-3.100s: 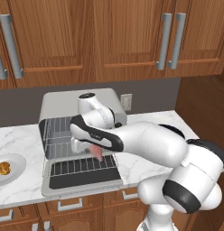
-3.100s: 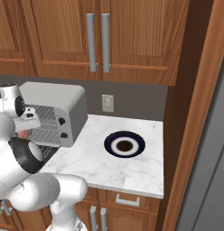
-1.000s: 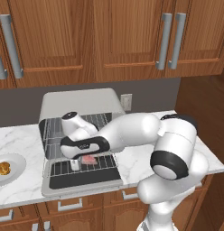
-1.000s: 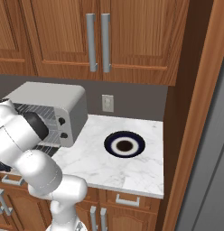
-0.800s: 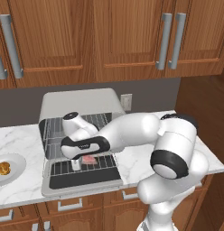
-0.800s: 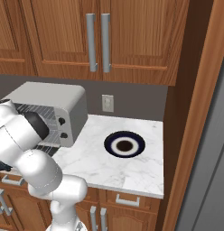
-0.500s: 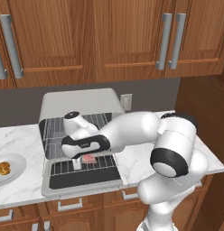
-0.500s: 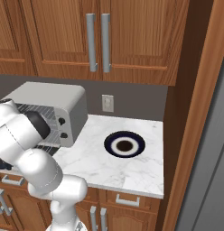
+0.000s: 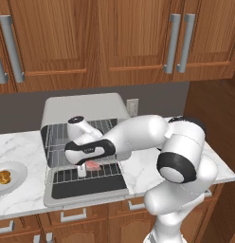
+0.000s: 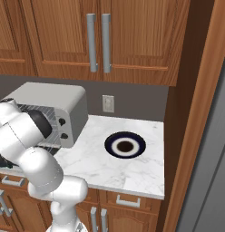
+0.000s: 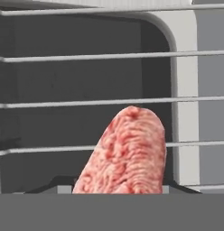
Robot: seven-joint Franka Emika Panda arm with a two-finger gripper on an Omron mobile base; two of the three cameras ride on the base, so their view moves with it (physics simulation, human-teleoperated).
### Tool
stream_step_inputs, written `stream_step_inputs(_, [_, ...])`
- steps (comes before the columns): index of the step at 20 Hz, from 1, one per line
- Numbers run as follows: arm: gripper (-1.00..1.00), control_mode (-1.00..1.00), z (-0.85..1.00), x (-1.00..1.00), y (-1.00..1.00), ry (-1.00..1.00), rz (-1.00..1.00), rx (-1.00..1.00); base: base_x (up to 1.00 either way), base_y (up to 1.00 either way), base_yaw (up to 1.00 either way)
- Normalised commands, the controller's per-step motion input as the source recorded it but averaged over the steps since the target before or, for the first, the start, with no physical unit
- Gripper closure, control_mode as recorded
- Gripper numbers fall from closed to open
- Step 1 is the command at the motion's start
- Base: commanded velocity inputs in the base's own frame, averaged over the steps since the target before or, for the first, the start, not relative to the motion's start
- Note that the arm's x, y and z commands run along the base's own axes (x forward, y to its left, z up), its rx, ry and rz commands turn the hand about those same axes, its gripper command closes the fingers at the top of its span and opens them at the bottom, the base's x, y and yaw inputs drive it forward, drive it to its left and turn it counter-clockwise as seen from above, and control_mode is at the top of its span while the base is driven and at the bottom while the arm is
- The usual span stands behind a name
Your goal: Open the toaster oven door. Place the bread on the top rack in the toaster oven and place the steak on the bottom rack.
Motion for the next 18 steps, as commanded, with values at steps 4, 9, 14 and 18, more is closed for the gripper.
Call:
stream_step_inputs(4, [-1.00,-1.00,0.00,-0.01,0.00,0.00,0.01,0.01,0.00,0.00,0.00])
stream_step_inputs(9, [-1.00,-1.00,0.05,-0.01,0.00,0.00,0.00,0.00,0.00,0.00,0.00])
stream_step_inputs(14, [-1.00,-1.00,0.21,-0.09,0.02,-0.03,0.00,0.02,0.00,0.00,0.00])
stream_step_inputs(18, [-1.00,-1.00,0.29,-0.20,0.07,-0.07,-0.02,0.00,0.00,0.00,0.00])
